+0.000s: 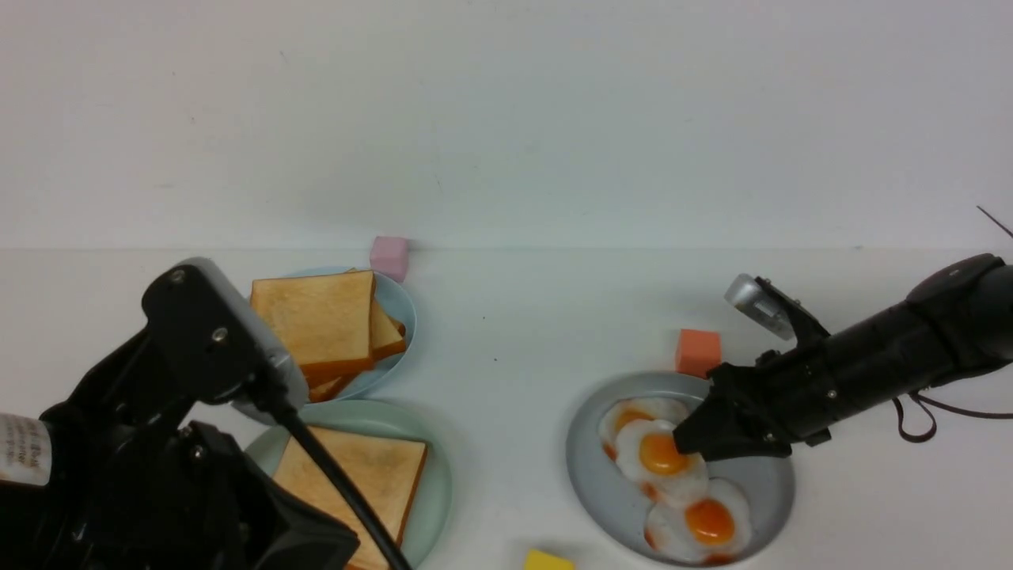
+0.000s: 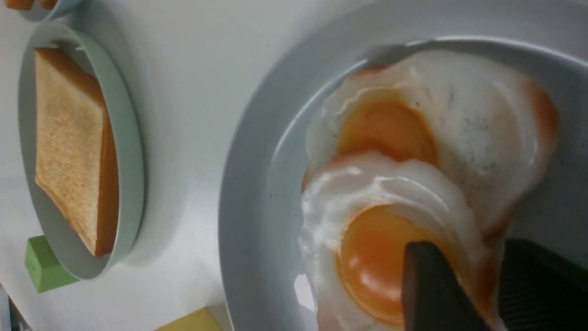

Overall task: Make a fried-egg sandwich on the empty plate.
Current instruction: Use the right arm to grab a fried egg, then use the right arm to place the fried egg on the slice of bread in the middle

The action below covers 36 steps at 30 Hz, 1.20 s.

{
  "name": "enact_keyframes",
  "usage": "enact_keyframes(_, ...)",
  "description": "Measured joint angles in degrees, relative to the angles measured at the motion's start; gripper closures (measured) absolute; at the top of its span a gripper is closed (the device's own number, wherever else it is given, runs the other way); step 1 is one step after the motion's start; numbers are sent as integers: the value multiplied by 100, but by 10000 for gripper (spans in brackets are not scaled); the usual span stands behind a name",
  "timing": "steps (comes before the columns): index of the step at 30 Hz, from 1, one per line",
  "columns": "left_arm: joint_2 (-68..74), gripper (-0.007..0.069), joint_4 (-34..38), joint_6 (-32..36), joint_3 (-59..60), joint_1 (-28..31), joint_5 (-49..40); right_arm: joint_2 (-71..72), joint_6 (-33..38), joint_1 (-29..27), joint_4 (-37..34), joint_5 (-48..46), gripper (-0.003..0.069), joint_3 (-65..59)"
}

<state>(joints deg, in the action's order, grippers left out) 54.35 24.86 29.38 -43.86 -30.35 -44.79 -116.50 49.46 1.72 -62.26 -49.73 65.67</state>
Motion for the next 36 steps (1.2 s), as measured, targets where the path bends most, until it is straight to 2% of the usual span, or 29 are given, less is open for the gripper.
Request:
enact_keyframes(7,0,638,-57,-49,0,0,0,12,67,0,28,-129,587,34)
enact_keyframes(12,0,638,-554,-412,0,0,36,321,23,12,211,-251,589,203)
enact_keyframes(17,-74,638,-1414,-1215,0,0,17,880,-649,387,650,-454,589,901)
enact_keyframes(22,-611,638,-2397,-2029,0,0,-209,906,-1357,1547,1012,-477,589,1834)
enact_keyframes(25,-975,638,-2660,-2249,0,0,-394,615,-1524,2258,1022,-368,589,2350)
enact_keyframes(26,-999,638,-2672,-2276,0,0,-408,587,-1536,2258,1022,-363,589,2390)
enact_keyframes(28,-1289,638,-2726,-2377,0,0,-636,136,-1680,2806,1016,-330,589,2928)
enact_keyframes(32,-1486,638,-2732,-2494,0,0,-981,-650,-1747,3279,1016,-266,589,3635)
enact_keyframes(36,-1577,638,-2737,-2533,0,0,-1212,-1332,-1819,3426,1016,-130,589,4058)
